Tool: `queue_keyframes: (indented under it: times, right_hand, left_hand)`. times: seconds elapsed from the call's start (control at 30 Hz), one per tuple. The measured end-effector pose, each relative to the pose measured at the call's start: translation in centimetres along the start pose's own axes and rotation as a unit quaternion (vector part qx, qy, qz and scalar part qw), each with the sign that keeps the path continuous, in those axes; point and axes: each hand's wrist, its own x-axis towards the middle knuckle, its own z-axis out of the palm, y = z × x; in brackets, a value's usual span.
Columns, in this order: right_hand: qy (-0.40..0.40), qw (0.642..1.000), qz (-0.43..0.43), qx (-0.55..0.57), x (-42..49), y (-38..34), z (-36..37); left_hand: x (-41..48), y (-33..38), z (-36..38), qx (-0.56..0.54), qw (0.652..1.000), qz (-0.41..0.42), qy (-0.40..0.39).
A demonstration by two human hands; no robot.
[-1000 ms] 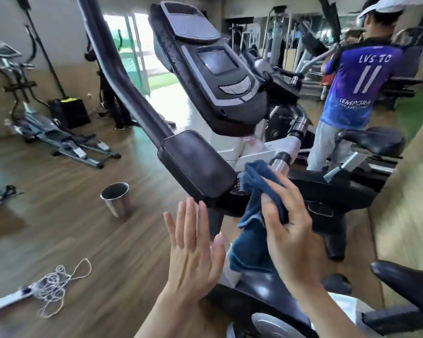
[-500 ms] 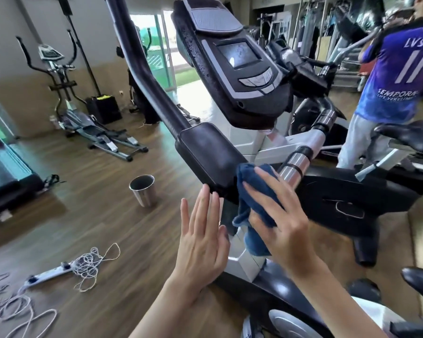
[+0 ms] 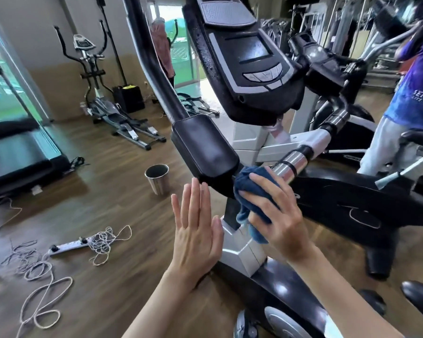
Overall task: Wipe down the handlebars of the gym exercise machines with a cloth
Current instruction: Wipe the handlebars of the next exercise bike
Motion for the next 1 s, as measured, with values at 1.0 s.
queue_keyframes:
  times: [1.0]
  right_hand:
    - [0.049,0.983,0.155,0.083,2.7,13.1,-1.3]
  left_hand:
    - [2.2,2.9,1.9,0.076,0.995,0.06,-0.014]
